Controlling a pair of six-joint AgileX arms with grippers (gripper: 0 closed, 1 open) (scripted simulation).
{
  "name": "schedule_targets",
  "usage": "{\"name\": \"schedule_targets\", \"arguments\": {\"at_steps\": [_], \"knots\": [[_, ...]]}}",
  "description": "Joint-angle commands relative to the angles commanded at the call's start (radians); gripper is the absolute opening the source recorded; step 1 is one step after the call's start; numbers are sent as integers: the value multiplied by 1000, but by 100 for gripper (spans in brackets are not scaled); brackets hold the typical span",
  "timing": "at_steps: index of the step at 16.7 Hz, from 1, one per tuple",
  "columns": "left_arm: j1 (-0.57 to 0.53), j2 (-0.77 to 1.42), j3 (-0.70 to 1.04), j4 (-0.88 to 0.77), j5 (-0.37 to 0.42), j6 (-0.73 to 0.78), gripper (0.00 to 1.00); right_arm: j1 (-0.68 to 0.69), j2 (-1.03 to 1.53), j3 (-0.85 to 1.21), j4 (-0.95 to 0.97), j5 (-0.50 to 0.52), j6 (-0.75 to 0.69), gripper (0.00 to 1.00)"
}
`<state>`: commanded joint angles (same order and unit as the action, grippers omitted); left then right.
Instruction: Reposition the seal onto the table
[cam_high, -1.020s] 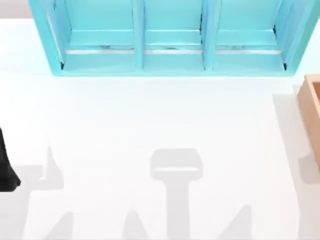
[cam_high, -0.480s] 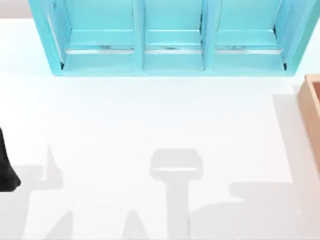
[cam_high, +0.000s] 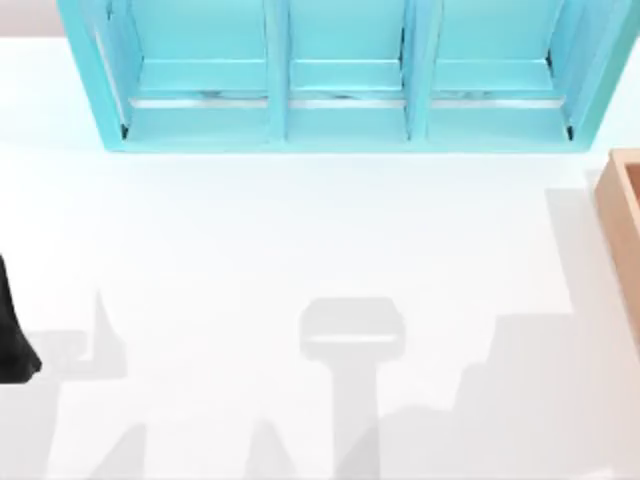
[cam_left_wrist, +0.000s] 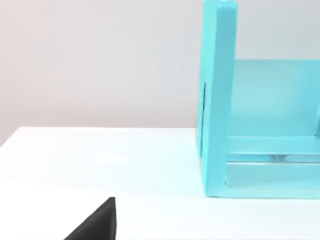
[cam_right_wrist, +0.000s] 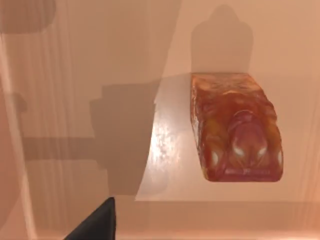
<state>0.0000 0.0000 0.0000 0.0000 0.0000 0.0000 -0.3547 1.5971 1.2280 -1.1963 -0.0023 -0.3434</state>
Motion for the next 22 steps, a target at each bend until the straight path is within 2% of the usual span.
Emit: {"name": "schedule_targets", "arguments": {"at_steps": [11, 22], "knots": [[0, 0, 0, 0, 0, 0, 100, -4, 28, -10, 34, -1, -5, 100], [0, 0, 0, 0, 0, 0, 100, 3, 134, -272, 398, 0, 5, 100]]}}
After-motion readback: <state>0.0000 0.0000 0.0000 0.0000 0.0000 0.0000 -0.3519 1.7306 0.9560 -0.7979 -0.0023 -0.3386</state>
